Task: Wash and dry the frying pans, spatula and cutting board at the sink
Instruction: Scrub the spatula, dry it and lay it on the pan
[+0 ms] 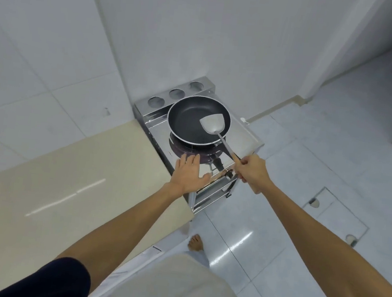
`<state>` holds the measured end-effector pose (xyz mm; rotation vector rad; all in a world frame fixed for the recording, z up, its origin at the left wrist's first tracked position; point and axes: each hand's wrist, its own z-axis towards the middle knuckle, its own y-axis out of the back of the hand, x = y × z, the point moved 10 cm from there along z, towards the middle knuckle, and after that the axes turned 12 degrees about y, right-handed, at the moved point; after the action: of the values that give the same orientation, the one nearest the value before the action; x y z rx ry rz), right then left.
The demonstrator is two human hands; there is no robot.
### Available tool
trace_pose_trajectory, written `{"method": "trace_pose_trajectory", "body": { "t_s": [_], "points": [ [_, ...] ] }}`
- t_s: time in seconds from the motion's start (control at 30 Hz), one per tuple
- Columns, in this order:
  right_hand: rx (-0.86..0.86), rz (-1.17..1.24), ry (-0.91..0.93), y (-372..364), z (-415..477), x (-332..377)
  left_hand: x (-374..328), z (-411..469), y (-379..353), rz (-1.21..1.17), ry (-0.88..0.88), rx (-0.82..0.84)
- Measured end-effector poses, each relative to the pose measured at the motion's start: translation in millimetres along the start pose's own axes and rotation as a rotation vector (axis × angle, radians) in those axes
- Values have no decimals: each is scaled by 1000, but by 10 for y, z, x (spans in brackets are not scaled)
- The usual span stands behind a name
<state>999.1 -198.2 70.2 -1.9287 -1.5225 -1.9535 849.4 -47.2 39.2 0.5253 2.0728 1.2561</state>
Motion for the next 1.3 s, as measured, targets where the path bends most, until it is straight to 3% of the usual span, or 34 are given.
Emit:
{"method": "trace_pose_trajectory", "body": {
  "t_s": [0.6,1.0,1.3],
  "points": [
    [359,-34,138,-102,2017,-98,-494,1021,-295,-196,400,-53],
    [513,-52,223,-189,2240,-393,-1052,1095,-884,-329,563,40],
    [569,-3,239,-315,2232,-413,-1087,1088,-887,-296,569,-22]
  ]
}}
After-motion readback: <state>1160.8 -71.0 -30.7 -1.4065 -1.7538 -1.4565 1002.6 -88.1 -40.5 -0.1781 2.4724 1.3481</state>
